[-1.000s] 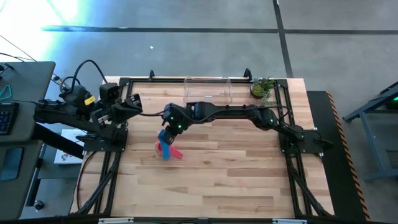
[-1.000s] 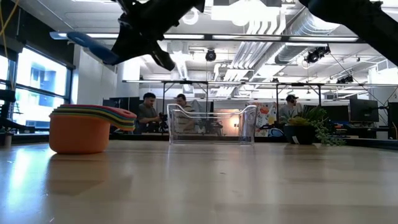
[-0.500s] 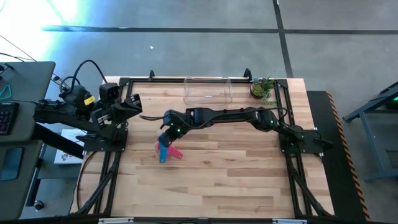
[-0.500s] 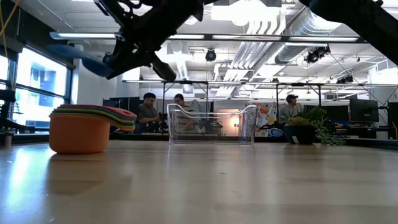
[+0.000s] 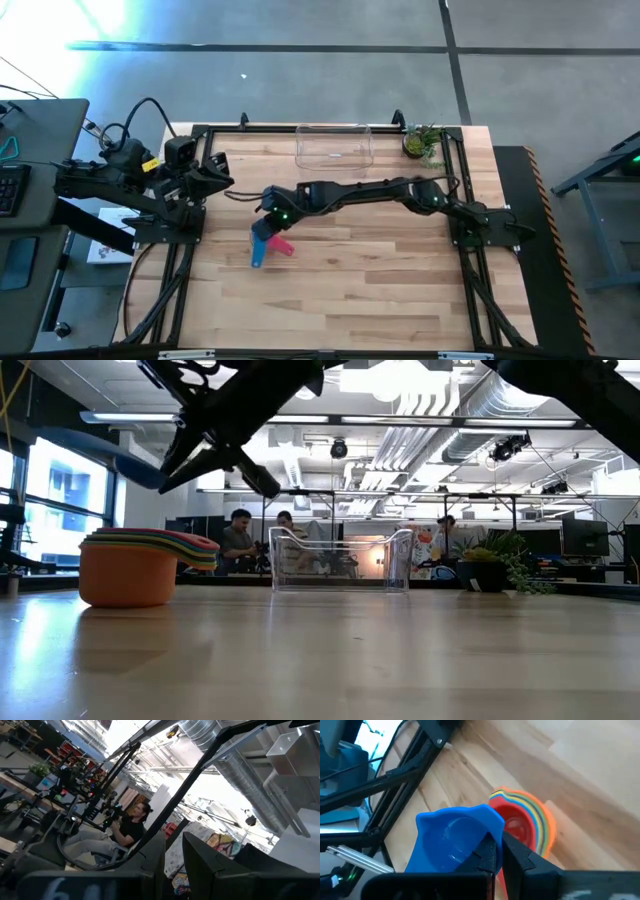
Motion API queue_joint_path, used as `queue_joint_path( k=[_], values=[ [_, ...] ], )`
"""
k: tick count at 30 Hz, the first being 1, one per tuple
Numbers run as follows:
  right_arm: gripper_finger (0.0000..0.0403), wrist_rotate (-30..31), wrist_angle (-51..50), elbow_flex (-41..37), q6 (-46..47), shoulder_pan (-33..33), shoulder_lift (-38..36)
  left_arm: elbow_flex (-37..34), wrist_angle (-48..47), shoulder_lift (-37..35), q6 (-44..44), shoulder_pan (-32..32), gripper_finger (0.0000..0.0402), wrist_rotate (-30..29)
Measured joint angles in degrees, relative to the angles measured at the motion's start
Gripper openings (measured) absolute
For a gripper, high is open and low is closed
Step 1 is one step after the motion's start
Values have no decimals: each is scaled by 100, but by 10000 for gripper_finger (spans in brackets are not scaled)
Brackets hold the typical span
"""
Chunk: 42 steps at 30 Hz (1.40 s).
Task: Nest measuring cups in basket
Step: Stack the blue measuring cup on top of the red measuring cup
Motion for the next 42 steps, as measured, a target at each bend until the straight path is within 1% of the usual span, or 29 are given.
queue_joint_path(
  k=[8, 14, 23, 42],
  values=[
    [4, -100, 29, 0, 299, 62, 187, 0, 4, -2, 59, 0, 58, 0],
    [4, -96, -73, 0, 308, 55, 324, 0, 2, 0, 57, 0, 58, 2],
    [6, -144, 47, -2, 367, 42, 376, 0, -9, 0, 55, 2, 58, 2],
    [56, -92, 80, -2, 383, -8, 376, 0, -10, 0, 50, 2, 58, 4]
  ],
)
